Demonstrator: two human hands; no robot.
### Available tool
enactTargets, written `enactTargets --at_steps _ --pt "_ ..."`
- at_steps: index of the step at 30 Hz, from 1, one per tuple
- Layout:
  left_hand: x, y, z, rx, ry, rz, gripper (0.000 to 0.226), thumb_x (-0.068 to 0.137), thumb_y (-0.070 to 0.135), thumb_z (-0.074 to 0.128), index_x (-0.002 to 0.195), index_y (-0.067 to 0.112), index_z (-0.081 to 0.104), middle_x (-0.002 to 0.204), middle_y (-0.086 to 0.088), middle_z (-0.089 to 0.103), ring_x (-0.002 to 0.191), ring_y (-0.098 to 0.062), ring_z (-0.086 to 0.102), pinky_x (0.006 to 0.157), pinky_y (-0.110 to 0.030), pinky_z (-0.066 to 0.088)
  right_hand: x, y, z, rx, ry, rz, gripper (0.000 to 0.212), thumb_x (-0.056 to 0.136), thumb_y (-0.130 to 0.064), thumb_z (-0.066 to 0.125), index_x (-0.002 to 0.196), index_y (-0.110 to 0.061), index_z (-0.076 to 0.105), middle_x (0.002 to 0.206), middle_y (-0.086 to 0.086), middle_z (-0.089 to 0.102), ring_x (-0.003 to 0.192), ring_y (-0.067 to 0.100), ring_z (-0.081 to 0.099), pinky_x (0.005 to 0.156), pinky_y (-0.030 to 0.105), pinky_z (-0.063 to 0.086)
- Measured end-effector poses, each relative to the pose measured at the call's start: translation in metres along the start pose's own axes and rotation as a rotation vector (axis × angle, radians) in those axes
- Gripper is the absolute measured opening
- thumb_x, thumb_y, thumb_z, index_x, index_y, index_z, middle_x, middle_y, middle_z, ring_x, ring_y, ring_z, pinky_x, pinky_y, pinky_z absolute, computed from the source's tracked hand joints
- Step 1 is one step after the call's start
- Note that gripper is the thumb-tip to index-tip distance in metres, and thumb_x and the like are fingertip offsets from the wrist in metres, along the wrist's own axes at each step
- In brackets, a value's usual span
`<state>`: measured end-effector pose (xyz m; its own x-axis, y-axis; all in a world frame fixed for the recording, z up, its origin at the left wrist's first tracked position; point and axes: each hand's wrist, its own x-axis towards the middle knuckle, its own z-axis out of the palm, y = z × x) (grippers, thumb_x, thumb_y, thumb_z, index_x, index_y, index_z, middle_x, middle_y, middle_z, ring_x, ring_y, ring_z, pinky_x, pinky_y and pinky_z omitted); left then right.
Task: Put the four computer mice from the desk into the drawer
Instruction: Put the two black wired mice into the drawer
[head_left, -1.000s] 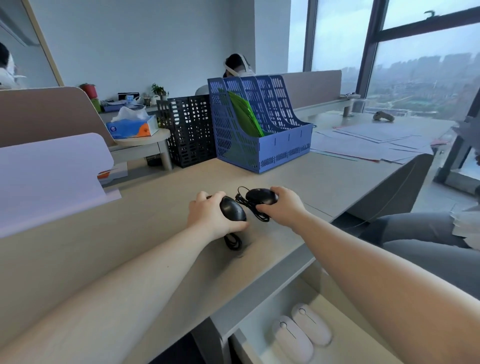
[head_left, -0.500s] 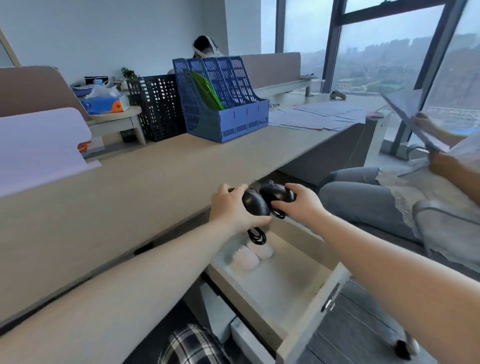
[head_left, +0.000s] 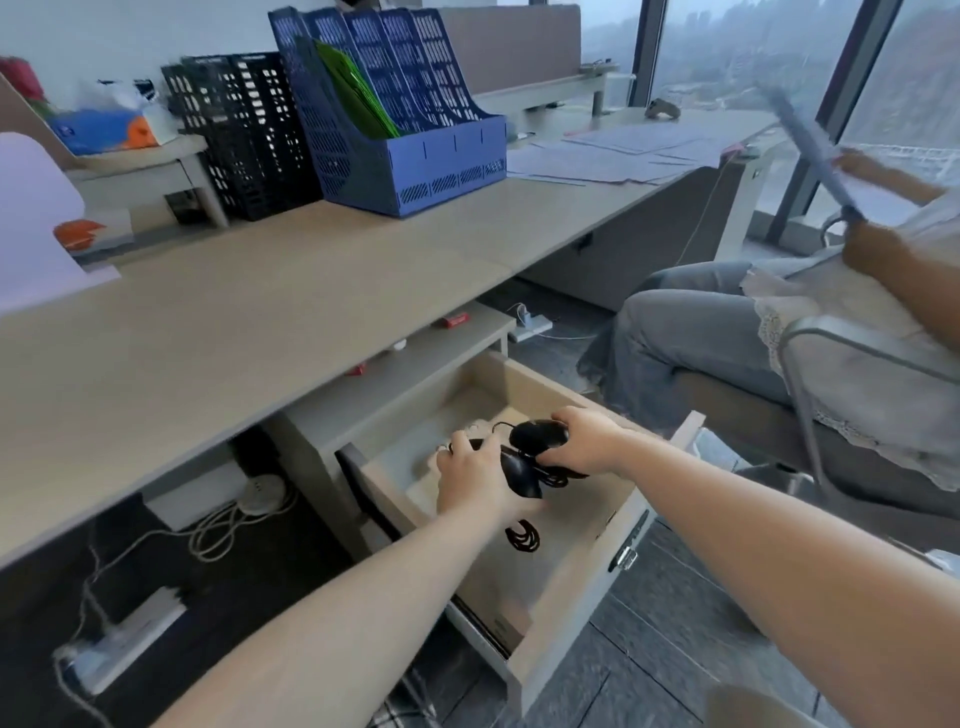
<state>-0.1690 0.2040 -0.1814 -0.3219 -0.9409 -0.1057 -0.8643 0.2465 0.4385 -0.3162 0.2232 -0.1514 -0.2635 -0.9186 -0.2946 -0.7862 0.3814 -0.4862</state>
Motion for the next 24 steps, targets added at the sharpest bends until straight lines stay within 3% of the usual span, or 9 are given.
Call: enactTargets --at_steps 2,7,12,24 --pt "0.000 -0.002 0.014 0.007 -0.032 -0.005 0.086 0.051 0.053 0.074 0.126 0.029 0.037 0.128 -0.008 0.033 0.120 -0.031 0.033 0.095 -0.036 0.041 0.009 0.006 0.006 -0.029 -0.054 0.006 0.050 0.078 -0.035 0.068 0.117 -0.008 0.055 0.118 0.010 0.061 0.110 0.029 0.057 0.080 0.033 0.044" --pt "0.003 -0.005 0.041 0.036 -0.150 -0.020 0.088 0.046 0.055 0.080 0.118 0.022 0.041 0.127 -0.009 0.031 0.115 -0.030 0.036 0.095 -0.041 0.046 0.027 0.018 0.022 -0.115 -0.134 0.000 0.052 0.077 -0.037 0.067 0.117 -0.006 0.053 0.119 0.014 0.061 0.106 0.030 0.058 0.080 0.033 0.046" --pt "0.011 -0.010 0.054 0.066 -0.185 -0.016 0.110 0.043 0.057 0.083 0.134 0.022 0.033 0.134 -0.009 0.027 0.120 -0.031 0.035 0.099 -0.042 0.042 0.039 0.024 0.034 -0.229 -0.184 -0.020 0.059 0.074 -0.037 0.072 0.120 -0.007 0.049 0.121 0.016 0.056 0.105 0.032 0.057 0.077 0.034 0.046" --pt "0.019 -0.017 0.049 0.127 -0.331 -0.042 0.096 0.045 0.065 0.078 0.123 0.020 0.042 0.124 -0.010 0.042 0.114 -0.031 0.050 0.093 -0.040 0.046 0.049 0.028 0.040 -0.367 -0.226 -0.084 0.069 0.076 -0.040 0.073 0.130 -0.006 0.046 0.129 0.012 0.056 0.117 0.031 0.054 0.094 0.037 0.046"
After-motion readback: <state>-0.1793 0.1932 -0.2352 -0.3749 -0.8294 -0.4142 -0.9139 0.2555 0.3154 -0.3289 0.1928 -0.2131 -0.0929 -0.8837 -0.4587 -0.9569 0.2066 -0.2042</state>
